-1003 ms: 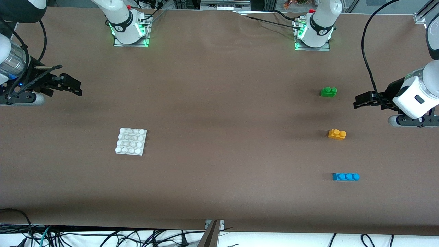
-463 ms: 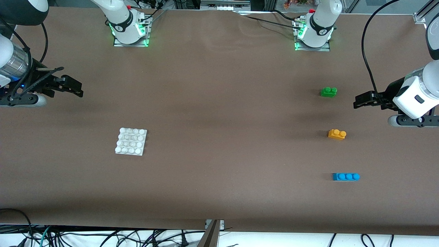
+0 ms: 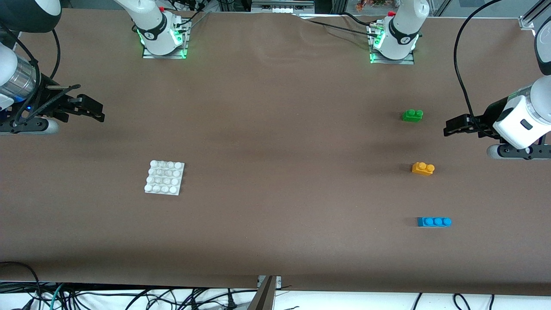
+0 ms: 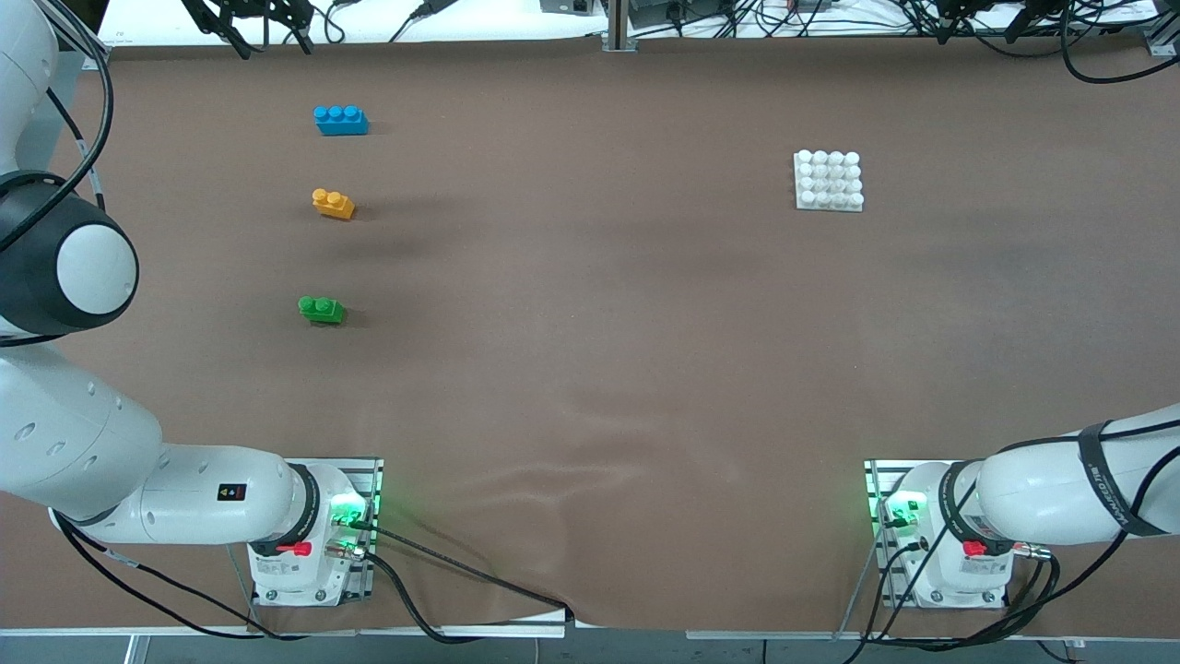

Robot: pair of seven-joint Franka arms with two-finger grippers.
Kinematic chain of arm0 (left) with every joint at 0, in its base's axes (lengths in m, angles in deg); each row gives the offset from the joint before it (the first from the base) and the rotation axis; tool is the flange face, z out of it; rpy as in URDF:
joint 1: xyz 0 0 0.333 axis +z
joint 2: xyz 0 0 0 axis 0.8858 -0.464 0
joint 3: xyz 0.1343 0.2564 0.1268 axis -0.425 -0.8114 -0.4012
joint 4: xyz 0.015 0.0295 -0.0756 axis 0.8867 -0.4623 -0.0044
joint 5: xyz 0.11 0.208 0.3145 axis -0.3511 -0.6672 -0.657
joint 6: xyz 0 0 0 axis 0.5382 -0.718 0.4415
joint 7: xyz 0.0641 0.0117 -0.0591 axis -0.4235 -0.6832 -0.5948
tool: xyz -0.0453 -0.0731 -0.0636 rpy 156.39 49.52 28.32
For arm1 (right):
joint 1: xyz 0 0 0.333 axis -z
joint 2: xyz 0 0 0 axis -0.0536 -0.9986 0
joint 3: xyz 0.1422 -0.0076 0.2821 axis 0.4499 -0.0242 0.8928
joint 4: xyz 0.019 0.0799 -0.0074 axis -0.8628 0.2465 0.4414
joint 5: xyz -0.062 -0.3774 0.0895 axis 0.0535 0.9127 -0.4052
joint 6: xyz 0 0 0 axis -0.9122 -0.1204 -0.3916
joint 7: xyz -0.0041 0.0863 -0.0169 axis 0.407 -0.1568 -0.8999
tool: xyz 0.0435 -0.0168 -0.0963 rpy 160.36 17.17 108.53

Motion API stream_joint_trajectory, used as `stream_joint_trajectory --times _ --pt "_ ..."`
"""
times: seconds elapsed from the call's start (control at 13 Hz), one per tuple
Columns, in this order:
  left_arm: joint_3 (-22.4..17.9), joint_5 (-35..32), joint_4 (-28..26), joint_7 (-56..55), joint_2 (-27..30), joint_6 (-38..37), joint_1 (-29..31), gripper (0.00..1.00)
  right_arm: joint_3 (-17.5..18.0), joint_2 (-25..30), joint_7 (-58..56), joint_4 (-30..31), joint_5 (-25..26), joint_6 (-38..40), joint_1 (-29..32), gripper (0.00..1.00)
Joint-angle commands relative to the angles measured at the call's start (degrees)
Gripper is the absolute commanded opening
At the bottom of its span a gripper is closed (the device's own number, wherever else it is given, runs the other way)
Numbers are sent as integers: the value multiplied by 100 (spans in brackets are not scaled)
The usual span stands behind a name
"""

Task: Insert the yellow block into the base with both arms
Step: 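Reach the right gripper down to the white base plate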

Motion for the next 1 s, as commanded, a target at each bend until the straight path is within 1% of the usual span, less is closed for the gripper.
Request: stream_joint_trajectory --times 0.0,0.08,0.15,0.23,0.46,0.54,0.62,0.93 --pt "3 -102 -53 110 56 1 1 100 23 116 -31 126 69 -55 42 99" --pt "3 -102 -44 110 56 1 1 100 23 107 -22 126 60 -63 42 99" --pt "3 -102 -44 110 56 1 1 100 23 81 13 256 60 -150 42 99" --pt "3 -102 -53 110 56 1 1 100 23 72 48 510 60 -465 42 99" --pt "3 -102 -53 110 56 1 1 100 23 55 267 1957 34 -2149 42 99" --pt "3 -102 -53 110 56 1 1 100 23 -50 303 2328 34 -2721 42 99" --pt "3 -102 -44 110 56 1 1 100 23 -260 312 2514 25 -3179 42 99" --pt "3 -102 -53 110 56 1 1 100 23 -1375 628 2525 16 -4428 42 99"
